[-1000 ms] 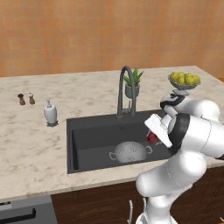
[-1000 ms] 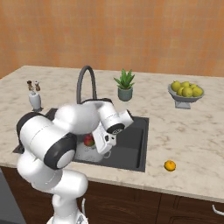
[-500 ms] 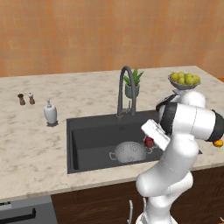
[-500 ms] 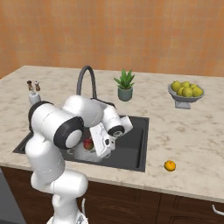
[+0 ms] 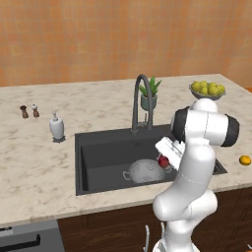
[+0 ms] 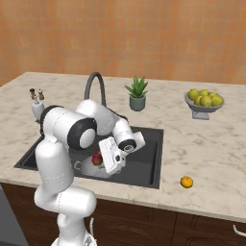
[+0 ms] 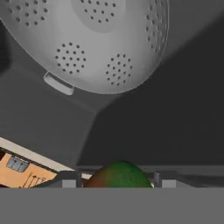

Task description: Put the colander in the sink, put the tangerine, mango in the colander, and turn on the sink faucet and pour water over the colander.

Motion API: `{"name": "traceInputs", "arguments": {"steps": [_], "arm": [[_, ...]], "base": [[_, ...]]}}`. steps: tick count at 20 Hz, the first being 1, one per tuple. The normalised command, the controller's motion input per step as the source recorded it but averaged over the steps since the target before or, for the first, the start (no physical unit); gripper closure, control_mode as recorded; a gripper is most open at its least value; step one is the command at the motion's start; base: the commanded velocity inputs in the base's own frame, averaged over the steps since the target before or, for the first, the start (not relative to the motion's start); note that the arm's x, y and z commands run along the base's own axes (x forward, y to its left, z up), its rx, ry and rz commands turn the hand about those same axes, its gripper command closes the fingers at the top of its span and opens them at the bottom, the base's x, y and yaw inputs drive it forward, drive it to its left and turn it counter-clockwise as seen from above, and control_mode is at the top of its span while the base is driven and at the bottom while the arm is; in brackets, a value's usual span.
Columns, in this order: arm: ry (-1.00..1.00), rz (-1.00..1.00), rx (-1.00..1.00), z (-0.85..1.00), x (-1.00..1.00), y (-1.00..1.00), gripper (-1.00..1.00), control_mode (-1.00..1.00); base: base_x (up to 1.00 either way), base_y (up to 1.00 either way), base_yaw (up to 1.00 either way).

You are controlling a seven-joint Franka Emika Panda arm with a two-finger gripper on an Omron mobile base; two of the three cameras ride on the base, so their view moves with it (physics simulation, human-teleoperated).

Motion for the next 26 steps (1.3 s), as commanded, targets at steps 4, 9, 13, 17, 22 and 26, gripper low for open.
{"name": "traceInputs", "arguments": {"steps": [4, 9, 13, 17, 22, 26], "arm": [[0.07, 0.00, 0.01, -0.31, 0.42, 0.04, 1.00, -1.00], [0.10, 0.00, 0.00, -0.55, 0.35, 0.05, 1.00, -1.00], [0.00, 0.00, 0.00, -0.48, 0.21, 0.00, 1.00, -1.00], [0.00, 0.00, 0.00, -0.39, 0.20, 0.00, 1.00, -1.00], [0.00, 0.00, 0.00, -0.33, 0.20, 0.02, 1.00, -1.00], [0.00, 0.00, -0.01, -0.32, 0.23, 0.06, 1.00, -1.00]], "base": [[0.00, 0.00, 0.00], [0.00, 0.00, 0.00], [0.00, 0.00, 0.00], [0.00, 0.00, 0.00], [0.00, 0.00, 0.00], [0.00, 0.00, 0.00]]}}
